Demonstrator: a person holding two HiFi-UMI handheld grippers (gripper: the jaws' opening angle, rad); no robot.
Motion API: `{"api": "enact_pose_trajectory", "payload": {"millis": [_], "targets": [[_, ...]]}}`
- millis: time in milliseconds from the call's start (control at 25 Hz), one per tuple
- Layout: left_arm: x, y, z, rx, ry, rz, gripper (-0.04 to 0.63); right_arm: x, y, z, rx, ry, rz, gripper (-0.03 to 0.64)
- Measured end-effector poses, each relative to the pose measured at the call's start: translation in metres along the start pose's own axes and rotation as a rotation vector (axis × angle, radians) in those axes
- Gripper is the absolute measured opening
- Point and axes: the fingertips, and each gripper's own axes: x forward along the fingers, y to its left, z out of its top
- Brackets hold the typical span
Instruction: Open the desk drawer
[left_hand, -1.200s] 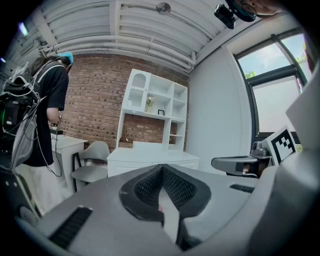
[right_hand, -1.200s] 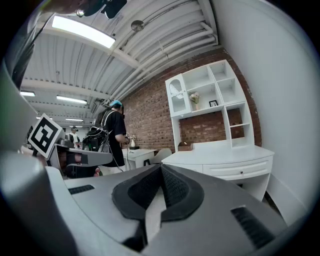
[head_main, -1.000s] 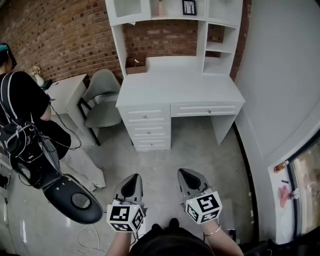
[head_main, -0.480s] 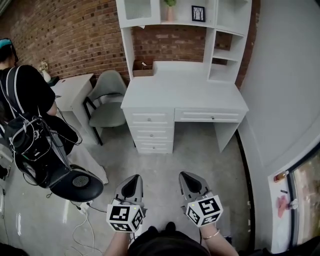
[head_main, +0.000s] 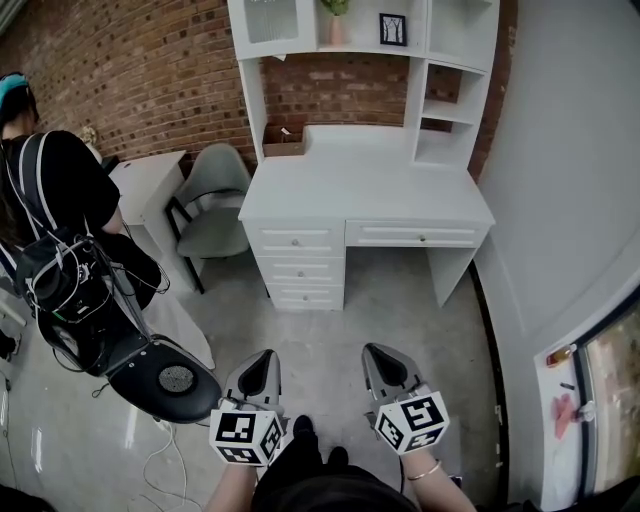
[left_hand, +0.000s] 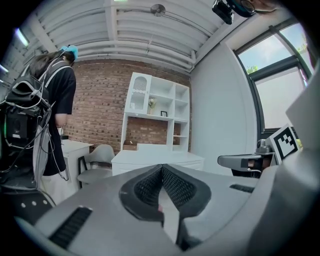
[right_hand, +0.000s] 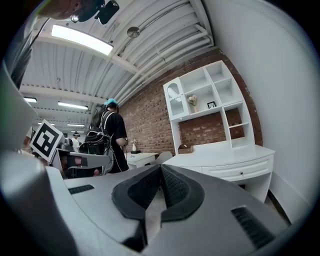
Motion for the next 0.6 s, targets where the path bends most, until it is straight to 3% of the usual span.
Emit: {"api": "enact_pose_trajectory", "payload": {"millis": [320,600], "targets": [[0.024,0.016,-0.002,-0.003,0.005,0.012,0.011,0.013,-0.018,-0.003,0.019,-0.005,-0.026,0.005],[0.07,0.043,-0.002,-0.016,0.021,-0.007,0.018,0.058,-0.032,0.002,0.014,0.008,-0.034,0.005]]}}
